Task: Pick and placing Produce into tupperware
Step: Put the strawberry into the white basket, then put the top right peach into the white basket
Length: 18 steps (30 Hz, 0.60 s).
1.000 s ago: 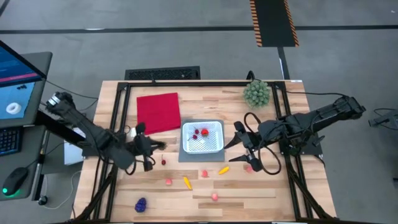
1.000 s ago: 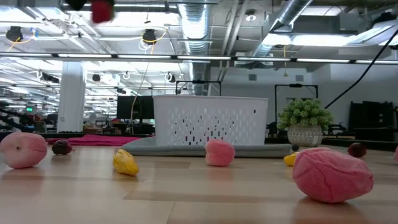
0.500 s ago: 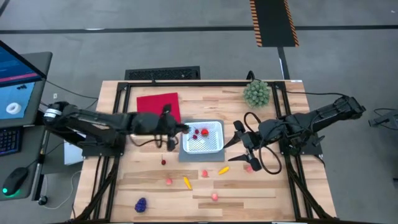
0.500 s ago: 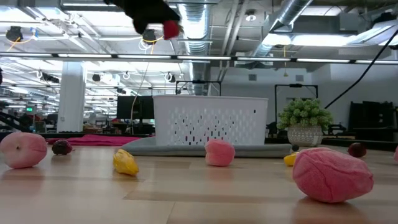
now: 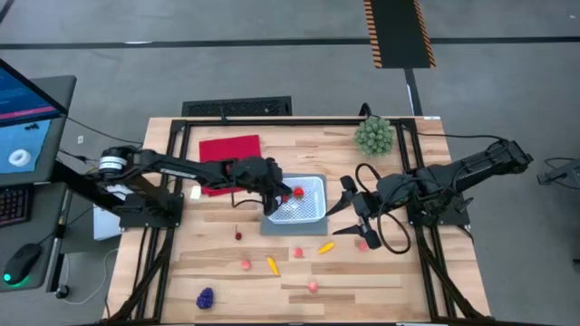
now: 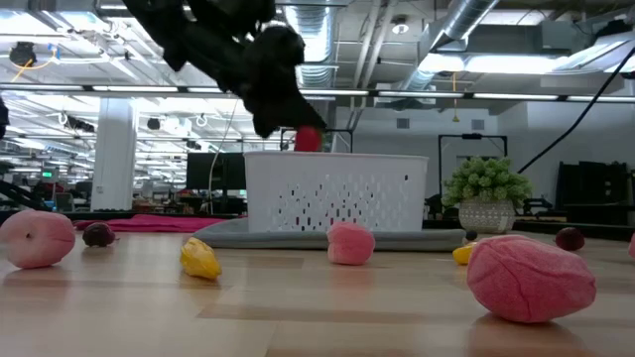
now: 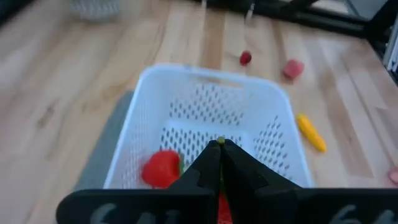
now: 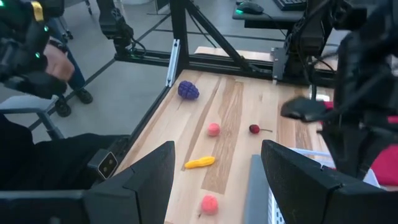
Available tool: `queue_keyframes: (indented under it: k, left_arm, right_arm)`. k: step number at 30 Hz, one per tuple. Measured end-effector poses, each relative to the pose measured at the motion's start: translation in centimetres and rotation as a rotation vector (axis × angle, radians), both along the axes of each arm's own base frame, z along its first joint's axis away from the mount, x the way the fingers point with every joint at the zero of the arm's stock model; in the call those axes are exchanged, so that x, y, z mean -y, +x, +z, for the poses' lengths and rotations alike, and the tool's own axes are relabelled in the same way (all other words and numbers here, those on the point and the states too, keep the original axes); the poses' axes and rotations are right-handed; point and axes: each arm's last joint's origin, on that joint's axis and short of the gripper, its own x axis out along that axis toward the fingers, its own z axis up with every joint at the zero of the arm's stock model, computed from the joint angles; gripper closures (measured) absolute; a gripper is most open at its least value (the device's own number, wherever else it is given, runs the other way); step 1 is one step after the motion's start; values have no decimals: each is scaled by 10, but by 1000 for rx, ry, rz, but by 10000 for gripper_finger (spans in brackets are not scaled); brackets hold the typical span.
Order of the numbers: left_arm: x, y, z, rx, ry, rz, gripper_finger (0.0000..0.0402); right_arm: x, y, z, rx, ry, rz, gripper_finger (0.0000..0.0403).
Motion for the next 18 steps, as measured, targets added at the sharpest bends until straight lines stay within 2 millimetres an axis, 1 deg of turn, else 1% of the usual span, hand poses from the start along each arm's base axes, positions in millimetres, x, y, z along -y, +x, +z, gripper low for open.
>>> queue_keyframes:
  k: [4, 7, 9, 12, 18]
  left_arm:
    - [-11, 9, -13, -55, -88, 29, 401]
    - [-16, 16, -15, -65, -132, 86, 400]
    - [-18, 19, -15, -67, -142, 106, 390]
    - [-18, 22, -12, -56, -139, 112, 361]
    - [-20, 23, -9, -21, -120, 134, 273]
  right_arm:
    - [0, 0, 0, -2, -3, 0, 138]
    - [0, 0, 0, -3, -6, 1, 138]
    - [0, 0, 0, -3, -6, 1, 138]
    - [0, 0, 0, -3, -6, 0, 138]
    - [2, 0, 0, 2, -21, -1, 138]
